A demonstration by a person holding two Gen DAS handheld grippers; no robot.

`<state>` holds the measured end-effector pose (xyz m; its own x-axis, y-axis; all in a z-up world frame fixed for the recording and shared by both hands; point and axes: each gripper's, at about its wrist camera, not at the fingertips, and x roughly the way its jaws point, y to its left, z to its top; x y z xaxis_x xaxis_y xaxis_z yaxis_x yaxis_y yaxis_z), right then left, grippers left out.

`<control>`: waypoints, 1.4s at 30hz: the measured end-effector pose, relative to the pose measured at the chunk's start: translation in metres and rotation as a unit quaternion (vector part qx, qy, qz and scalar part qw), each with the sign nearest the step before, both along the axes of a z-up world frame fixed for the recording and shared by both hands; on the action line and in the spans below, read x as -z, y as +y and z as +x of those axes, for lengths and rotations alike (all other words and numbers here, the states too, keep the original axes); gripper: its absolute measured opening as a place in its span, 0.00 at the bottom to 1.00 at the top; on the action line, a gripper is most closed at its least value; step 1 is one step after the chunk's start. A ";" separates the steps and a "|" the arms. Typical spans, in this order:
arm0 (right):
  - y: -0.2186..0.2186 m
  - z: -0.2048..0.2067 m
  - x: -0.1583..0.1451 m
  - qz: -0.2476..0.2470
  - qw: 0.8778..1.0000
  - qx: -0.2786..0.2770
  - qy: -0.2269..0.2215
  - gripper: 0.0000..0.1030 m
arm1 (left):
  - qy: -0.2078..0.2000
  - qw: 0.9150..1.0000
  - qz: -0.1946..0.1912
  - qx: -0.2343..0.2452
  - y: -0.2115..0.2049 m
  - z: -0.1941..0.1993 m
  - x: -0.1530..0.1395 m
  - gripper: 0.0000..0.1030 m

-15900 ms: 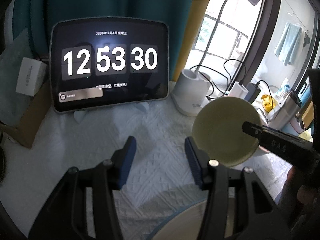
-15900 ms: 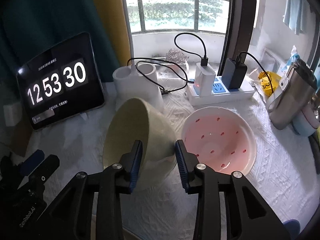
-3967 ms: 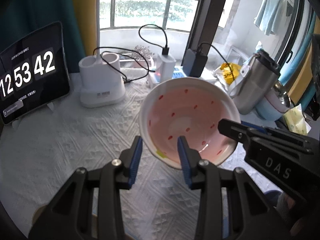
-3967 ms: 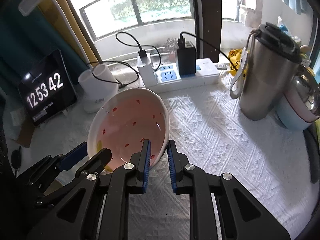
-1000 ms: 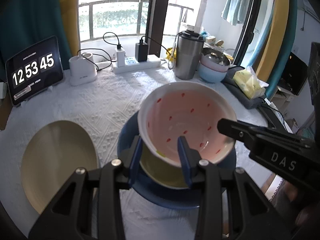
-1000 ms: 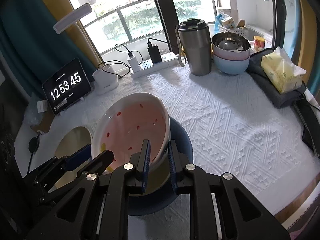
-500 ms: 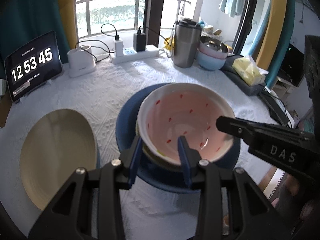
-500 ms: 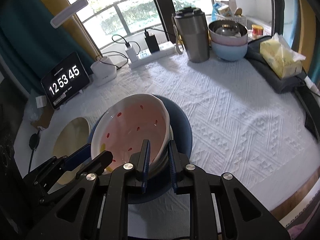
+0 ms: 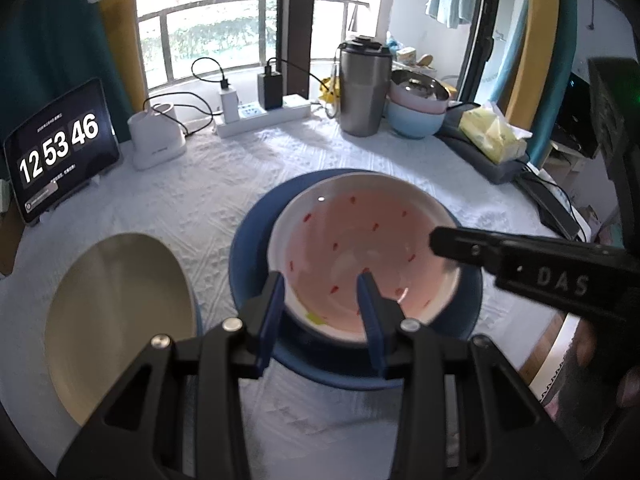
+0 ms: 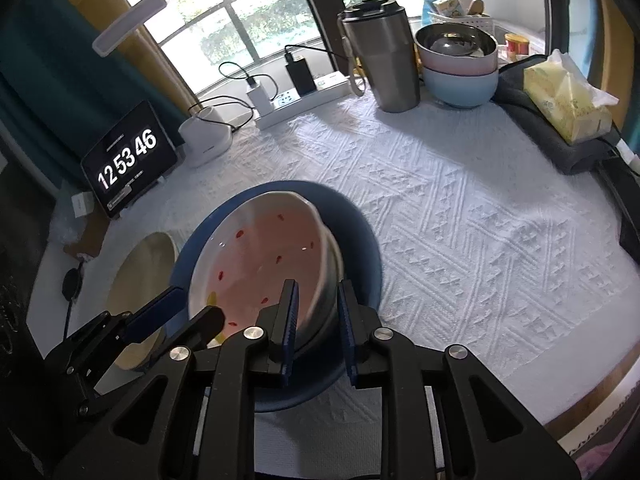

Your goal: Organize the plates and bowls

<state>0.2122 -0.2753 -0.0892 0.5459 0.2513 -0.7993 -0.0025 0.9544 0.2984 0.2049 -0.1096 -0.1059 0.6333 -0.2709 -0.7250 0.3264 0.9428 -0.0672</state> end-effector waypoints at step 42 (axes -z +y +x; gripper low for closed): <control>-0.039 0.034 0.021 0.046 0.996 -0.068 -0.023 0.27 | 0.010 0.995 -0.021 -0.100 0.046 0.026 0.027 0.45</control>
